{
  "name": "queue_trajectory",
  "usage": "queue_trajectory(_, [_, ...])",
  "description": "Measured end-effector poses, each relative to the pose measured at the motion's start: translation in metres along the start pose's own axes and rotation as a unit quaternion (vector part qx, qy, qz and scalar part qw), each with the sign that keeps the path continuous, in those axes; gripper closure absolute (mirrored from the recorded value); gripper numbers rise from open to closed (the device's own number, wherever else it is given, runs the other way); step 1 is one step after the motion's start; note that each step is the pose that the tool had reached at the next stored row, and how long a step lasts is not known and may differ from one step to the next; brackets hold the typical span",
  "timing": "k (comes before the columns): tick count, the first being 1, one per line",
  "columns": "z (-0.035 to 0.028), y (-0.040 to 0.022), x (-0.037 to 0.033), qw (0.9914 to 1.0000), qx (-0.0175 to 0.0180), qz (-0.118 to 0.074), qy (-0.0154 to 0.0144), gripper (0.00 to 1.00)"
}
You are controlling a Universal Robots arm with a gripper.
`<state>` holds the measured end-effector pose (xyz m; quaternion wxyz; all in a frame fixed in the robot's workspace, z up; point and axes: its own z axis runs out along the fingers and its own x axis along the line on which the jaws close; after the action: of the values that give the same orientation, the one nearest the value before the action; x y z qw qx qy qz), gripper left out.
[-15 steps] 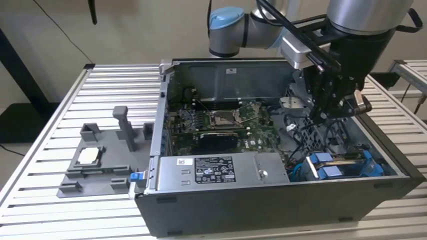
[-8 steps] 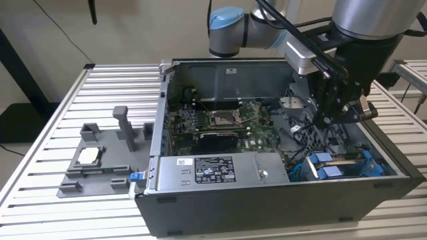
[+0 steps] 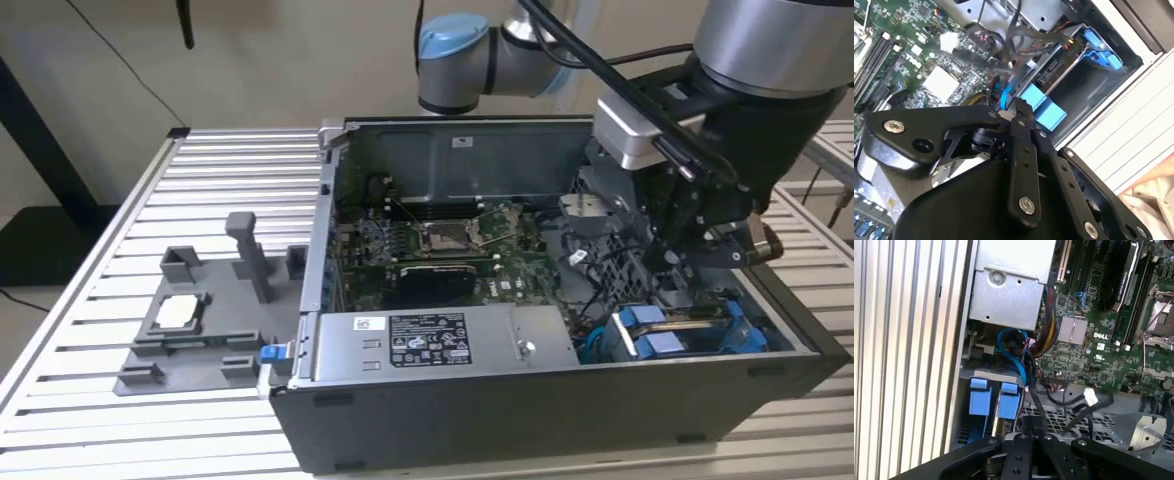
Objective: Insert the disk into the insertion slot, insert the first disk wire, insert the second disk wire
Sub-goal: 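Insert the second disk wire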
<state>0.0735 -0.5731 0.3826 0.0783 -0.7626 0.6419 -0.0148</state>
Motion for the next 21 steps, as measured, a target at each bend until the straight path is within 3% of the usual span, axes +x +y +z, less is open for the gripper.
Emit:
queue_trajectory(4, [-0.0004,-0.0018,0.0104,1.0,-0.0024,0.0,-0.0004,0.89])
queue_trajectory(12, [-0.0005,-0.0021,0.0109,1.0,-0.0028,0.0,-0.0004,0.89])
queue_trajectory(14, [-0.0002,-0.0018,0.008,1.0,-0.0028,0.0,-0.0004,0.89])
queue_trajectory(18, [0.0004,-0.0022,-0.0047,1.0,-0.0028,0.0,-0.0004,0.89])
queue_trajectory(21, [-0.004,-0.0032,-0.01,1.0,-0.0028,0.0,-0.0003,0.89])
